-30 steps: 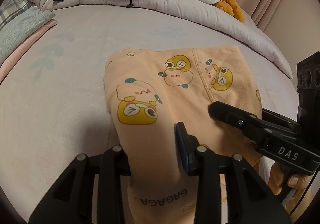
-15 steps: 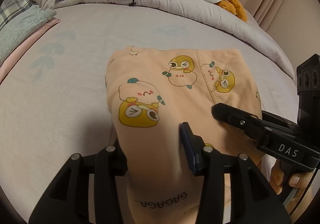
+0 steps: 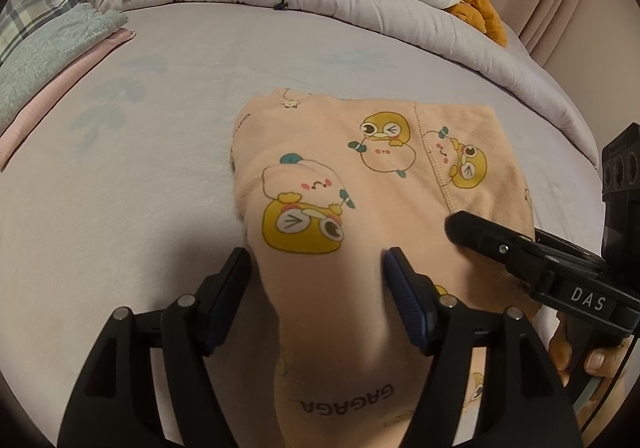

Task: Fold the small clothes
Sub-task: 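Lower the shirt onto the bed and open the left tool while the right tool opens, then withdraw both open tools up and away from the folded shirt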

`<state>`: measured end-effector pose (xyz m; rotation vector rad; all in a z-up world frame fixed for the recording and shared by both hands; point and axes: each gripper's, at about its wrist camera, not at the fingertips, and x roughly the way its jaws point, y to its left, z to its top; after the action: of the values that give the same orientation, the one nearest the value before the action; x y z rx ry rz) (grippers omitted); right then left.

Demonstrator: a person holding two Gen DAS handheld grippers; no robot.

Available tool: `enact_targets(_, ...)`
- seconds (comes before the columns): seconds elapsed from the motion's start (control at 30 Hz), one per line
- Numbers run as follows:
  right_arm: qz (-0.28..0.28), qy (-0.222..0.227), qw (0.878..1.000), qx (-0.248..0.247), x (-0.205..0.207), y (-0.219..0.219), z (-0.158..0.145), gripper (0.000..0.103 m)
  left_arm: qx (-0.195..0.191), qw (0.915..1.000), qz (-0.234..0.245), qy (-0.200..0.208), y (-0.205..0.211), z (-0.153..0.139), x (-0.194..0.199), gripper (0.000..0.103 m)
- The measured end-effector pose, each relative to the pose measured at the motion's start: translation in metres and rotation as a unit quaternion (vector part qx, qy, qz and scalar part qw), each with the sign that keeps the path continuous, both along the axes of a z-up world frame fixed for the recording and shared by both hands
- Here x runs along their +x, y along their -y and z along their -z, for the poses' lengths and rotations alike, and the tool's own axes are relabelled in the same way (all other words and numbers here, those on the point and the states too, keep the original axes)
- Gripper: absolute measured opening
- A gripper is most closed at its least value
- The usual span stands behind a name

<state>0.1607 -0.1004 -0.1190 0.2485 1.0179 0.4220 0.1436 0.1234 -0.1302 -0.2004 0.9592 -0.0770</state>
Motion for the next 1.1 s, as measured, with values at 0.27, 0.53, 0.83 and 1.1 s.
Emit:
enact_targets(0.27, 0.008, -0.005, 1.000, -0.005, -0.001, 0.003, 0.000, 0.057, 0.000, 1.0000, -0.008, -0.006, -0.003, 0.001, -0.001, 0.080)
enact_targets(0.53, 0.019, -0.013, 1.000, 0.002, -0.003, 0.009, 0.001, 0.061, 0.005, 0.9998, -0.016, -0.011, -0.007, 0.001, -0.002, 0.091)
enact_targets(0.83, 0.026, -0.016, 1.000, 0.007, -0.005, 0.011, 0.001, 0.061, 0.006, 0.9996, -0.022, -0.014, -0.009, 0.000, -0.004, 0.097)
enact_targets(1.1, 0.041, -0.019, 0.999, 0.008, -0.008, 0.019, 0.001, 0.066, 0.008, 0.9994, -0.029, -0.017, -0.010, 0.001, -0.008, 0.102)
